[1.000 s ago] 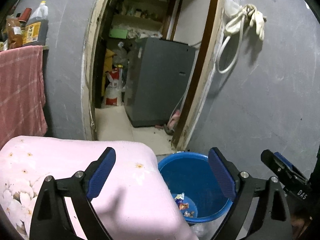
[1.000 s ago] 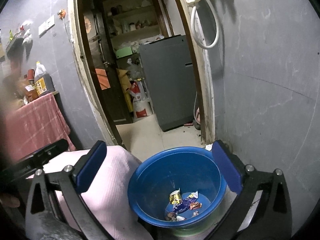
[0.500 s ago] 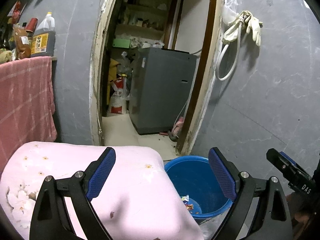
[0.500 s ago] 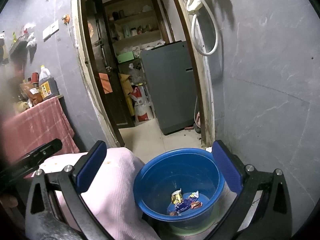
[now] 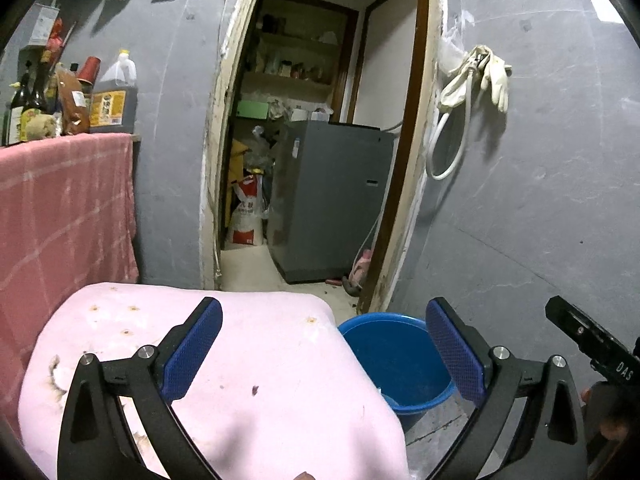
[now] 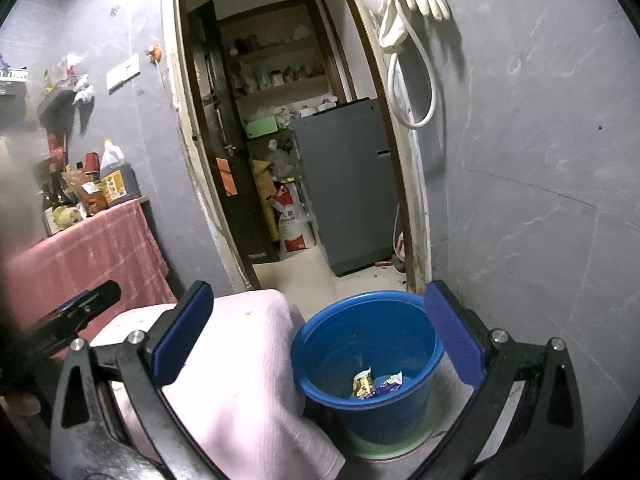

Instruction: Collect trash

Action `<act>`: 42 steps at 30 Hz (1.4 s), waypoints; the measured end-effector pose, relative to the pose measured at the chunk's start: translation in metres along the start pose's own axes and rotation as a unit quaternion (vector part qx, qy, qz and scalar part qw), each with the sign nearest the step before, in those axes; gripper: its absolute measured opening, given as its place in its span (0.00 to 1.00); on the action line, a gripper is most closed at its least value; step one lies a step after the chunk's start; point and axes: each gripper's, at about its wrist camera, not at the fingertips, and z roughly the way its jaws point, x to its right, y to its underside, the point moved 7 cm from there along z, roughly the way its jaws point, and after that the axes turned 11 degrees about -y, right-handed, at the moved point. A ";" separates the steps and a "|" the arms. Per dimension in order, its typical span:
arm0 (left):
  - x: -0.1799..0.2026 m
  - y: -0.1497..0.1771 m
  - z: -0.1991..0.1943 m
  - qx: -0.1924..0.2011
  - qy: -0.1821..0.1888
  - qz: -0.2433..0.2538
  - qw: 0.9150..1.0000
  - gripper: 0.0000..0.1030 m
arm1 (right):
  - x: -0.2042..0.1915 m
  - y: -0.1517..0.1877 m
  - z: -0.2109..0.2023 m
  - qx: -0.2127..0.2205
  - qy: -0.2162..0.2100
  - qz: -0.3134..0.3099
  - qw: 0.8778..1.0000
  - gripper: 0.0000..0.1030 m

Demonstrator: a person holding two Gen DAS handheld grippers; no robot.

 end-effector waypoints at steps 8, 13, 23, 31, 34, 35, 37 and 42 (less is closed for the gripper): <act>-0.005 0.018 -0.051 0.021 -0.010 0.018 1.000 0.97 | -0.024 0.011 -0.037 0.010 -0.007 -0.022 1.000 1.00; -0.004 0.031 -0.073 0.033 -0.016 0.029 0.999 0.98 | -0.033 0.026 -0.056 0.014 -0.003 -0.029 0.999 1.00; -0.002 0.063 -0.095 0.045 -0.025 0.053 0.997 0.98 | -0.030 0.050 -0.077 0.010 0.005 -0.032 0.999 1.00; -0.005 0.080 -0.094 0.033 -0.030 0.048 0.998 0.98 | -0.025 0.071 -0.079 0.004 0.015 -0.031 0.999 1.00; -0.009 0.086 -0.095 0.028 -0.031 0.044 0.998 0.98 | -0.023 0.076 -0.076 -0.004 0.016 -0.030 0.999 1.00; -0.009 0.086 -0.094 0.027 -0.032 0.044 0.998 0.98 | -0.022 0.077 -0.075 -0.005 0.016 -0.030 0.999 1.00; -0.011 0.088 -0.094 0.025 -0.033 0.042 0.998 0.98 | -0.021 0.078 -0.074 -0.007 0.016 -0.029 0.999 1.00; -0.014 0.088 -0.093 0.024 -0.036 0.039 0.998 0.98 | -0.022 0.078 -0.074 -0.006 0.016 -0.030 0.999 1.00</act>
